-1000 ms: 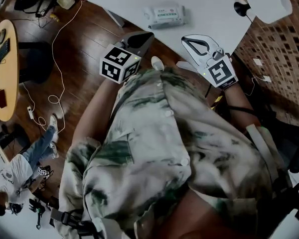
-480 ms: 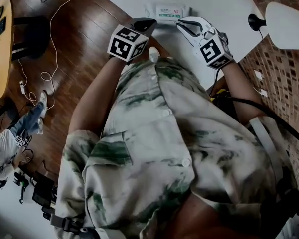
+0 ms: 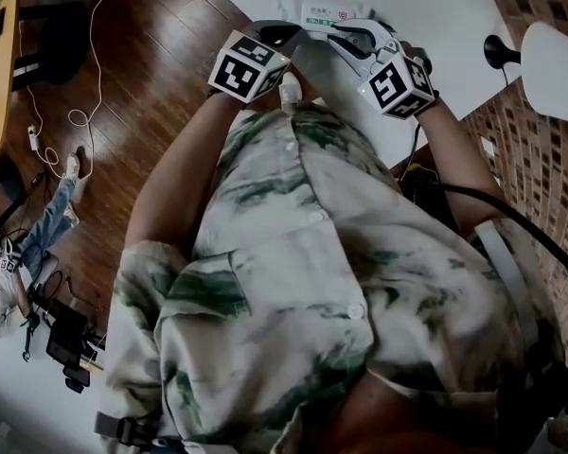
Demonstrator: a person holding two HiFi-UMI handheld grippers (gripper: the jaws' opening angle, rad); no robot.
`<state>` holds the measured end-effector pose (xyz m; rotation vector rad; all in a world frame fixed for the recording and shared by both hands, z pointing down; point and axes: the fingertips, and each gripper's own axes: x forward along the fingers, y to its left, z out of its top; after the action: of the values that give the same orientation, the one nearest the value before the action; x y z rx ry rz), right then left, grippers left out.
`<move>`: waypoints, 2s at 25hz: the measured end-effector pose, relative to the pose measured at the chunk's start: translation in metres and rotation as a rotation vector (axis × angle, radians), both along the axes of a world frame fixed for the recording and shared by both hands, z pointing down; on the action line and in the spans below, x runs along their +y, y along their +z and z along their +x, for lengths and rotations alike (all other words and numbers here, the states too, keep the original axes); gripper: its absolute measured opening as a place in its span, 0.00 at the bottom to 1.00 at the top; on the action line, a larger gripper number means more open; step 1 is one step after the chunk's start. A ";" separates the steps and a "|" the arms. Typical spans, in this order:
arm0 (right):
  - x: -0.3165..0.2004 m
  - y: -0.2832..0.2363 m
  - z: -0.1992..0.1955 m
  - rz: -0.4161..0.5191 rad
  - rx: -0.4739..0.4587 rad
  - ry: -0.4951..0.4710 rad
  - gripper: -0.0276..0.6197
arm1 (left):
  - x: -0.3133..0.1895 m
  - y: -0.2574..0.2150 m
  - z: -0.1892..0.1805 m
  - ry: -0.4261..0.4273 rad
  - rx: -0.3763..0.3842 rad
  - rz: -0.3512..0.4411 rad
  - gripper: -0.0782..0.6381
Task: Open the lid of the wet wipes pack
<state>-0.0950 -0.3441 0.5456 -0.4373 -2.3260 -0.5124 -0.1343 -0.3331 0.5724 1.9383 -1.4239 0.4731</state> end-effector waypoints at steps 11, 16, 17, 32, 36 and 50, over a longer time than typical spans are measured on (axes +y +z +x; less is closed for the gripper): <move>0.007 0.018 -0.010 0.055 0.028 -0.078 0.13 | -0.001 0.011 0.001 0.000 -0.021 -0.023 0.11; 0.009 0.018 -0.008 0.046 0.045 -0.100 0.09 | -0.002 0.012 0.001 0.005 -0.035 -0.011 0.11; 0.009 0.018 -0.008 0.043 0.045 -0.100 0.09 | -0.002 0.012 0.001 0.008 -0.036 -0.012 0.11; -0.013 -0.021 -0.030 -0.007 -0.023 -0.026 0.06 | -0.002 0.011 0.000 0.024 -0.027 -0.015 0.11; -0.029 -0.024 -0.038 -0.034 -0.046 -0.005 0.07 | -0.002 0.012 -0.002 0.013 -0.036 -0.017 0.11; -0.085 -0.008 -0.070 -0.298 -0.057 0.054 0.07 | -0.001 0.014 -0.002 0.000 -0.049 -0.033 0.11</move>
<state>-0.1654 -0.4294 0.5379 -0.5022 -2.4707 -0.1531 -0.1363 -0.3340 0.5865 1.9125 -1.4378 0.5445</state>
